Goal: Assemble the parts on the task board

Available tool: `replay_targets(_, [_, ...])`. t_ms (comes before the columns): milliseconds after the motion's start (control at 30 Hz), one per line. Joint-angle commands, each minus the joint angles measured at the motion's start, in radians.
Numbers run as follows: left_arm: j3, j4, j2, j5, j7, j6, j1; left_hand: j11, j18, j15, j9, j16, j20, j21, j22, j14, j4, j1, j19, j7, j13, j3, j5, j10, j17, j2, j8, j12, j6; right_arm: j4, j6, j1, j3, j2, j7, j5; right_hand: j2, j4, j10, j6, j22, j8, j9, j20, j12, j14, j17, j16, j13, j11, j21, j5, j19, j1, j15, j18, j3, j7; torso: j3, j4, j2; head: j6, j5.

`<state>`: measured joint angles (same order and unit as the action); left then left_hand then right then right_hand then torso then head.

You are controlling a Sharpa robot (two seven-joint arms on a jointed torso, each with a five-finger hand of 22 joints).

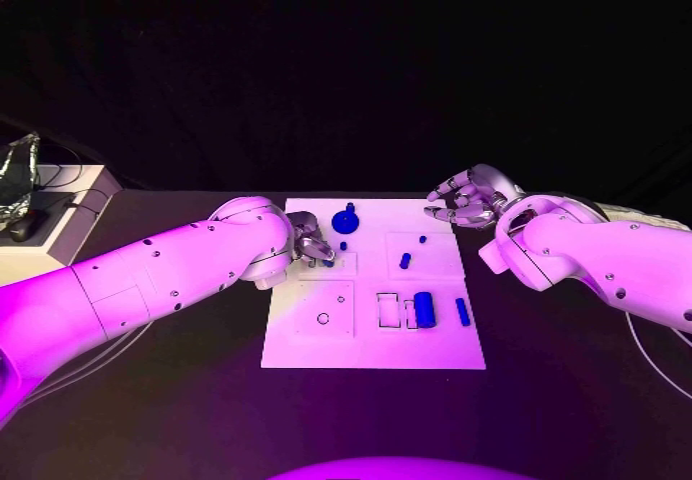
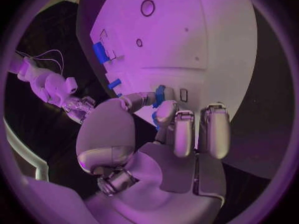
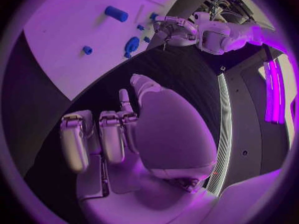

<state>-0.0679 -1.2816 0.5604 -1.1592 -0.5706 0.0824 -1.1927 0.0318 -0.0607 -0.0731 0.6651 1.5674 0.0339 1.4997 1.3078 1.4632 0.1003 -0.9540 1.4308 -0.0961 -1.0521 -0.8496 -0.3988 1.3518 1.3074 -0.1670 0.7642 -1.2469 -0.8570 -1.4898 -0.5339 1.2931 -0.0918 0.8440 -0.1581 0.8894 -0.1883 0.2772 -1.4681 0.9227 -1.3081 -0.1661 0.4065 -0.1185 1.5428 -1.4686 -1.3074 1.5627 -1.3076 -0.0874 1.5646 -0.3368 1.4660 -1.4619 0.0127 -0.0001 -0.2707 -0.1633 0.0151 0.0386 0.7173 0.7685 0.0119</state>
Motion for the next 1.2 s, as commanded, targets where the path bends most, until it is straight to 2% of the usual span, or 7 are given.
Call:
replay_targets(33, [0.001,-0.001,-0.001,-0.016,-0.001,0.017,0.003,-0.002,0.014,-0.006,0.001,0.003,0.001,0.005,0.042,0.108,-0.137,-0.003,0.008,0.054,-0.002,-0.128,0.007,0.008,0.263,0.011,0.001,-0.005,-0.064,-0.002,0.005,-0.001,0.0,0.001,0.009,0.01,-0.008,0.0,-0.072,-0.009,-0.263,-0.006,0.002,0.01,-0.001,-0.094,-0.232,-0.002,-0.234,0.007,0.006,-0.003,0.105,0.006,-0.007,0.0,-0.007,-0.001,0.0004,0.0014,0.0,0.001,0.0])
replay_targets(467, [0.0,-0.001,0.003,-0.035,-0.011,0.038,0.003,0.0,0.014,-0.007,-0.002,0.003,0.0,0.005,0.043,0.108,-0.138,-0.005,0.009,0.056,-0.012,-0.12,0.008,0.016,0.263,0.012,0.001,-0.01,-0.07,-0.003,0.006,-0.001,0.0,0.001,0.009,0.01,-0.008,0.0,-0.072,-0.01,-0.263,-0.007,0.002,0.01,-0.002,-0.095,-0.232,-0.001,-0.234,0.007,0.006,-0.006,0.105,0.008,-0.007,0.0,-0.009,-0.001,0.0006,0.0011,-0.001,0.005,0.0])
replay_targets(900, [-0.001,0.003,-0.01,-0.033,-0.01,0.052,0.003,0.002,0.015,-0.009,-0.013,0.003,-0.002,0.005,0.047,0.108,-0.129,-0.003,0.012,0.06,-0.02,-0.091,0.014,0.026,0.263,0.018,-0.002,-0.011,-0.082,-0.002,0.008,-0.001,0.0,-0.001,0.008,0.01,-0.008,0.0,-0.072,-0.01,-0.263,-0.007,0.002,0.01,-0.002,-0.095,-0.232,-0.001,-0.234,0.007,0.006,-0.006,0.105,0.008,-0.007,0.0,-0.009,-0.001,0.0,0.0005,0.0,0.012,0.001])
replay_targets(1033, [-0.002,0.006,-0.015,-0.027,-0.009,0.062,0.003,0.004,0.016,-0.01,-0.023,0.003,-0.003,0.006,0.051,0.108,-0.119,-0.004,0.015,0.063,-0.03,-0.061,0.021,0.034,0.263,0.023,-0.005,-0.014,-0.091,-0.001,0.009,-0.001,0.0,-0.002,0.008,0.01,-0.008,0.0,-0.072,-0.01,-0.263,-0.007,0.002,0.01,-0.002,-0.095,-0.232,-0.001,-0.234,0.007,0.006,-0.006,0.105,0.008,-0.007,0.0,-0.009,-0.001,-0.0003,0.0007,-0.001,0.013,0.001])
replay_targets(1133, [-0.002,0.008,-0.018,-0.024,-0.009,0.064,0.003,0.008,0.017,-0.014,-0.041,0.003,-0.006,0.006,0.056,0.108,-0.097,-0.028,0.019,0.069,-0.042,0.041,0.04,0.042,0.263,0.029,-0.012,-0.015,-0.1,0.0,0.009,-0.001,0.0,-0.002,0.008,0.01,-0.008,0.0,-0.072,-0.01,-0.263,-0.007,0.002,0.01,-0.002,-0.095,-0.232,-0.001,-0.234,0.007,0.006,-0.006,0.105,0.008,-0.007,0.0,-0.009,-0.001,-0.0007,0.0003,0.0,0.014,0.0])
replay_targets(1200, [-0.002,0.01,-0.02,-0.022,-0.009,0.066,0.003,0.008,0.017,-0.014,-0.046,0.003,-0.007,0.006,0.057,0.108,-0.091,-0.037,0.02,0.069,-0.045,0.057,0.044,0.043,0.263,0.037,-0.013,-0.015,-0.103,0.001,0.01,-0.001,0.0,-0.003,0.009,0.01,-0.008,0.0,-0.072,-0.01,-0.263,-0.007,0.002,0.01,-0.002,-0.095,-0.232,-0.001,-0.234,0.007,0.006,-0.006,0.105,0.008,-0.007,0.0,-0.009,-0.001,-0.001,0.0003,0.0,0.014,0.0])
